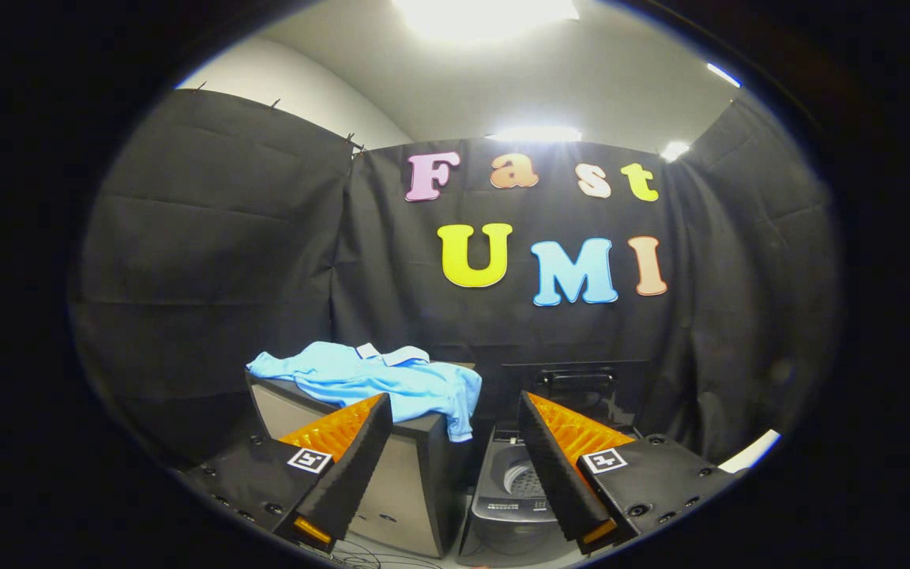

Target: Put the clothes into the washing machine and then close the washing machine lid.

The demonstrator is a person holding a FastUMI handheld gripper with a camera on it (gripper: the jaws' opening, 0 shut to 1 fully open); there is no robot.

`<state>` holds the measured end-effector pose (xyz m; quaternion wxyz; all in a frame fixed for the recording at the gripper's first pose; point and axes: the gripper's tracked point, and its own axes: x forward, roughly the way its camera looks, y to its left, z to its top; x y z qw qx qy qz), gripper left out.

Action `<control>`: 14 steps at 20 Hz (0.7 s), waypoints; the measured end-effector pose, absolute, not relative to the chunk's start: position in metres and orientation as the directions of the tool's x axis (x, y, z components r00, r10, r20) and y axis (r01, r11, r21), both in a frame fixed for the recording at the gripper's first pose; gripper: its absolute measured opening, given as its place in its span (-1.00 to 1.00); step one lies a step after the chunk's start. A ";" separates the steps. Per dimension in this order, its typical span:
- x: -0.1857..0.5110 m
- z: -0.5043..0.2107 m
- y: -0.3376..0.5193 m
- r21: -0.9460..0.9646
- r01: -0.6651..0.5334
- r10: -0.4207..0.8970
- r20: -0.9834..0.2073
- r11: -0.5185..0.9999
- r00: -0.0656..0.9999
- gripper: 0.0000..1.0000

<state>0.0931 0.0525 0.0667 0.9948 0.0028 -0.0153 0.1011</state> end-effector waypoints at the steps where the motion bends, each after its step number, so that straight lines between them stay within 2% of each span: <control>1: 0.099 0.067 0.055 0.002 -0.207 0.207 0.026 0.978 0.978 0.98; 14: 0.167 0.091 0.114 0.040 -0.312 0.313 -0.017 0.949 0.950 0.98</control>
